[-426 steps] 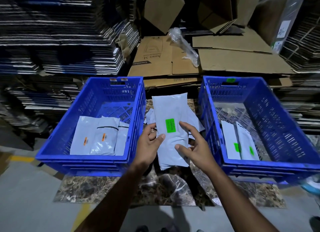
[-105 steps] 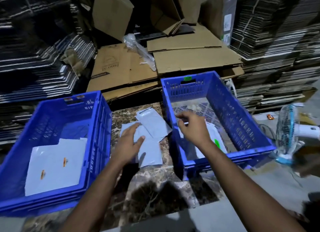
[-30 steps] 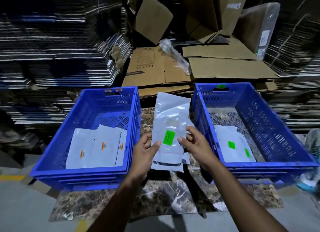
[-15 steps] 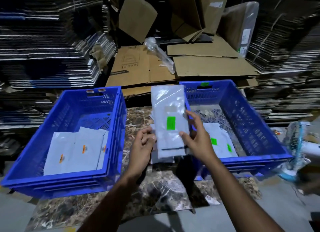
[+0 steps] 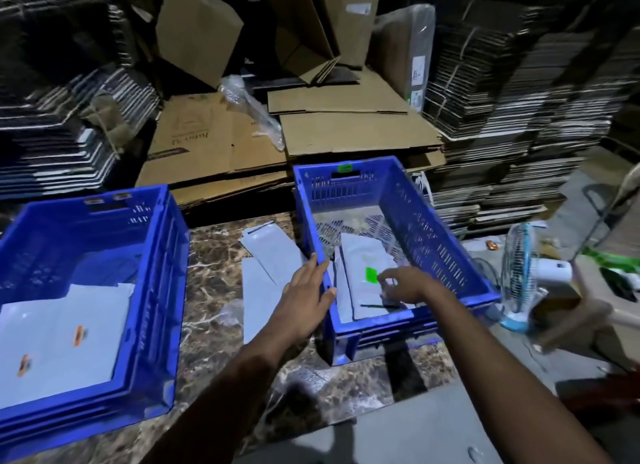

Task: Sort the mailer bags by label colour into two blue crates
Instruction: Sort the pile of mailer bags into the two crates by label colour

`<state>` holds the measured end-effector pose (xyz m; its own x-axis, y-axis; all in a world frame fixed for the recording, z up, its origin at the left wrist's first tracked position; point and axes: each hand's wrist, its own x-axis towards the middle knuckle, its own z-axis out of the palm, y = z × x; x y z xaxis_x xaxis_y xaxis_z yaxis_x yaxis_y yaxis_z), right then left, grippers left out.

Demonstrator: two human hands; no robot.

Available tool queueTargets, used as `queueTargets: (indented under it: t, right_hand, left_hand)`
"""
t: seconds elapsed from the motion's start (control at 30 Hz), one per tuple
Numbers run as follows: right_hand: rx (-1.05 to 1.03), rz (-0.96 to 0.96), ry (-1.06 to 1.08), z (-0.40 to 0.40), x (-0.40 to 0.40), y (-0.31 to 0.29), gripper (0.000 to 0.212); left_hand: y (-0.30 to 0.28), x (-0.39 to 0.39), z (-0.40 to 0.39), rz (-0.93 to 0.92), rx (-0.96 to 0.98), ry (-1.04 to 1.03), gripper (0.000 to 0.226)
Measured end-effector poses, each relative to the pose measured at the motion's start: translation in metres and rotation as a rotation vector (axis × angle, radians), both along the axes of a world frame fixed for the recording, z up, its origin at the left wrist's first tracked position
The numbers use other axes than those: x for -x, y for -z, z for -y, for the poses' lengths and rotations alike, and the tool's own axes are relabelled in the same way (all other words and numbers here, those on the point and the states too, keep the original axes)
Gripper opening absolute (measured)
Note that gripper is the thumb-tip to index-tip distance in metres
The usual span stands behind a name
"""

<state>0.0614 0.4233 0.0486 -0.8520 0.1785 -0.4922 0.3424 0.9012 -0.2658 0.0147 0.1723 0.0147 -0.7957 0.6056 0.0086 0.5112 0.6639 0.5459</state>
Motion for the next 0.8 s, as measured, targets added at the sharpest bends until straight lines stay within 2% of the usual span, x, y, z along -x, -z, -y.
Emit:
queueTargets:
  t: [0.1, 0.23, 0.37, 0.43, 0.53, 0.67, 0.73, 0.8]
  right_hand:
    - [-0.034, -0.062, 0.032, 0.000, 0.007, 0.005, 0.037]
    - [-0.035, -0.349, 0.105, 0.008, 0.023, -0.003, 0.039]
    - [0.154, -0.792, 0.125, 0.062, 0.041, -0.025, 0.029]
    - [0.288, -0.897, 0.071, 0.104, 0.051, -0.024, 0.023]
    - [0.401, -0.781, -0.031, 0.167, 0.066, 0.000, 0.024]
    - [0.309, -0.417, -0.083, 0.228, 0.086, 0.065, 0.028]
    - [0.210, -0.315, -0.126, 0.246, 0.089, 0.091, 0.034]
    - [0.110, -0.205, -0.213, 0.255, 0.086, 0.110, 0.053]
  left_hand:
    - [0.000, -0.001, 0.003, -0.037, 0.058, 0.005, 0.061]
    - [-0.003, 0.016, 0.029, -0.028, 0.085, -0.017, 0.065]
    - [-0.019, 0.046, 0.089, -0.113, 0.113, -0.194, 0.066]
    - [-0.024, 0.056, 0.126, -0.173, 0.143, -0.263, 0.065]
    - [-0.017, 0.067, 0.180, -0.240, 0.242, -0.318, 0.068]
    - [-0.003, 0.057, 0.224, -0.235, 0.366, -0.348, 0.074]
    - [0.000, 0.049, 0.226, -0.229, 0.331, -0.322, 0.073]
    - [-0.006, 0.049, 0.226, -0.154, 0.187, -0.361, 0.072]
